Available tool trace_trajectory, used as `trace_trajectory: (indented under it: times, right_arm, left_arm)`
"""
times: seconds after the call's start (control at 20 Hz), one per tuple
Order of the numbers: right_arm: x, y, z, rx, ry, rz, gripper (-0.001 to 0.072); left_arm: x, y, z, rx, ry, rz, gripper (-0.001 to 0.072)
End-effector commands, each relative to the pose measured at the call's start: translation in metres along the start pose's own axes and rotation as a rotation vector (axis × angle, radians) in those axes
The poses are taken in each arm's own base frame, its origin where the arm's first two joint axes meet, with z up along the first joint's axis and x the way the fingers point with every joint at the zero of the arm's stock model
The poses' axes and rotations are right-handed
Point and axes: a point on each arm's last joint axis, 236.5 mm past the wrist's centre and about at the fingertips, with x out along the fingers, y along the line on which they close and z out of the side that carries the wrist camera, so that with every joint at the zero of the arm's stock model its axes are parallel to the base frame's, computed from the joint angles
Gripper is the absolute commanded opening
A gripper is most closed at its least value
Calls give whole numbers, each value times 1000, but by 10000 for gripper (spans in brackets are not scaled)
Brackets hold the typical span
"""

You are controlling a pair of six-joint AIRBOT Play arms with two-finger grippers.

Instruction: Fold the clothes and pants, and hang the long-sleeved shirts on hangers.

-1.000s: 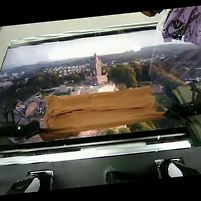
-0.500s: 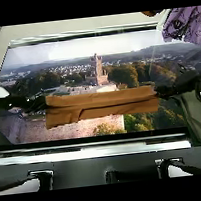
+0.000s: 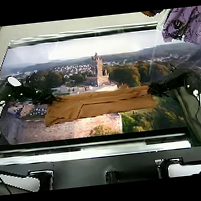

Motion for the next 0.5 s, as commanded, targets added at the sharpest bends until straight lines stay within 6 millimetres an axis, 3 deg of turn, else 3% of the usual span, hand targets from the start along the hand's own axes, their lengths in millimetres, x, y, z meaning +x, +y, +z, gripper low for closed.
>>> trace_trajectory:
  times: [0.0,0.1,0.2,0.35,0.45]
  right_arm:
    - [-21,-8,8,22,41,10,464]
    - [-42,-27,25,65,14,32,484]
    - [-46,-44,21,87,56,92,533]
    - [-24,-42,-5,56,206,214,585]
    - [-6,-36,-10,64,243,268,607]
  left_arm:
    - [-7,-2,4,-20,11,-7,347]
    - [-25,-6,8,-1,8,-6,347]
    - [-45,-13,16,26,-20,-3,347]
    - [-74,-17,31,39,-100,38,347]
    - [-93,-13,36,41,-146,87,347]
